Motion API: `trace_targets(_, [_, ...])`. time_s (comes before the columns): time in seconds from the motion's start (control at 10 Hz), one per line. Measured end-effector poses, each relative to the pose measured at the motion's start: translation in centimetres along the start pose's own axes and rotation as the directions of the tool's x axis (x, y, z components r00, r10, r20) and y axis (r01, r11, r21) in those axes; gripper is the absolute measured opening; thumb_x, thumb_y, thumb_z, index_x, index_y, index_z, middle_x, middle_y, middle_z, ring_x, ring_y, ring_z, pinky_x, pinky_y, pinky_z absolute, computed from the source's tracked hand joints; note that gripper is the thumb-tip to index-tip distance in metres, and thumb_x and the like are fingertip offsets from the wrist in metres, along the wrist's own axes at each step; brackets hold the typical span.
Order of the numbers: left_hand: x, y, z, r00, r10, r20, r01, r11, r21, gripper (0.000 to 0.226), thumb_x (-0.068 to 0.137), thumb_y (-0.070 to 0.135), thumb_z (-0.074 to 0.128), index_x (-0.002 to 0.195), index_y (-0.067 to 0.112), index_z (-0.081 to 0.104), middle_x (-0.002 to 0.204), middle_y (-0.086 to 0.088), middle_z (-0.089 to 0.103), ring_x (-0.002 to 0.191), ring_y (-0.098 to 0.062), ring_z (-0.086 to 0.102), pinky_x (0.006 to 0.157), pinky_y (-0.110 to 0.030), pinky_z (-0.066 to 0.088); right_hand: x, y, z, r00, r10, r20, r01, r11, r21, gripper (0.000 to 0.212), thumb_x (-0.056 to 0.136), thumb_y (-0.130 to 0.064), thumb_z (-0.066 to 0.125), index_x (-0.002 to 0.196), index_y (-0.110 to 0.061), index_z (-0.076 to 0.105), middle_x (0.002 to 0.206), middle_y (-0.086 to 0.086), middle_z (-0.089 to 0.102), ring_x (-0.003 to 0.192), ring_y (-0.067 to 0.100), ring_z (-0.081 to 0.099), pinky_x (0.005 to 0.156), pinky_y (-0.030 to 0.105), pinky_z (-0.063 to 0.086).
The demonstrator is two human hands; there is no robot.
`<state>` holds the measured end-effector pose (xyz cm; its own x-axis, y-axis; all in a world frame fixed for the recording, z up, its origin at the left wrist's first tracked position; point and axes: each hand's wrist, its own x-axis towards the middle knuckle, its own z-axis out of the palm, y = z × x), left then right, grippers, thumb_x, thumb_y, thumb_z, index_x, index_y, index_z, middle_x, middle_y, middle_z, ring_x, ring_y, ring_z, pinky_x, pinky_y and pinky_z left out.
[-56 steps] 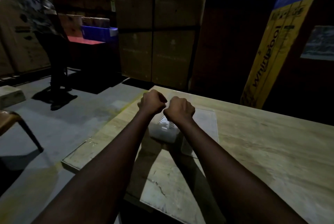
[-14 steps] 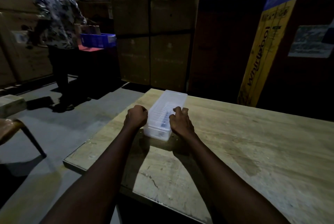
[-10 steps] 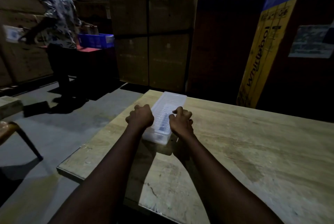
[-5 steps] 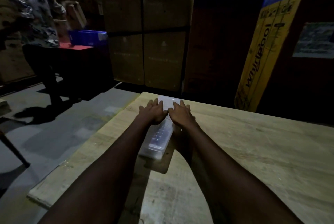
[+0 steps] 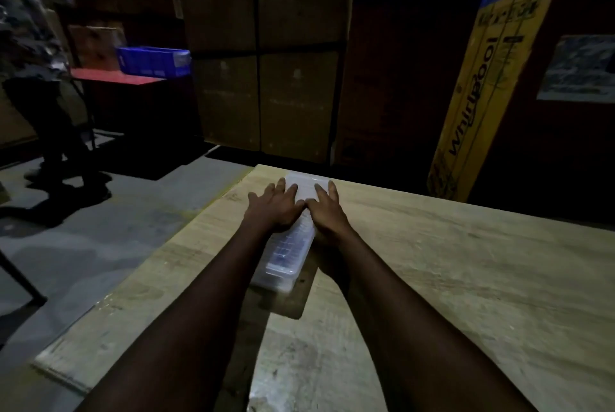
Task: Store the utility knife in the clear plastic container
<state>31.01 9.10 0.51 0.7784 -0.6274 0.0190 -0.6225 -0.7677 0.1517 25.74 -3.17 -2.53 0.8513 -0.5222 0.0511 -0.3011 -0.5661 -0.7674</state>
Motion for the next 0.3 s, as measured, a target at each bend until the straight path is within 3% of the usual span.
trace_targets(0.1, [-0.8,0.4,-0.4,0.987,0.009,-0.162,0.002,0.998,0.069,0.065,0.099,0.056,0.025,0.155,0.025,0.023,0.168,-0.008,0.013,0.153,-0.033,0.015,0.116,-0.064,0.019,-1.1,1.0,-0.6,0.992,-0.113,-0.061,0.117,0.991,0.069,0.057,0.098,-0.047,0.038,0.150,-0.033,0.020,0.164,-0.003,-0.002,0.146,0.026,0.020,0.112,0.041,0.025])
trace_targets(0.2, [-1.4,2.1,-1.2,0.951,0.067,-0.302,-0.027,0.990,0.136,0.062,0.099,0.050,0.030,0.154,0.022,0.026,0.167,-0.010,0.016,0.154,-0.032,0.014,0.116,-0.062,0.020,-3.1,2.6,-2.9,0.964,-0.206,-0.167,0.207,0.978,-0.015,0.060,0.097,-0.047,0.038,0.151,-0.032,0.016,0.164,0.002,0.003,0.147,0.026,0.017,0.113,0.044,0.024])
trace_targets(0.3, [-1.6,6.8,-1.7,0.917,0.171,-0.360,-0.130,0.982,0.136,0.067,0.099,0.053,0.027,0.157,0.023,0.015,0.168,-0.010,0.011,0.155,-0.031,0.009,0.118,-0.060,0.016,-4.3,4.2,-7.0,0.893,-0.315,-0.322,0.248,0.940,-0.233,0.061,0.096,-0.051,0.034,0.151,-0.032,0.014,0.163,0.003,0.005,0.147,0.024,0.014,0.115,0.052,0.019])
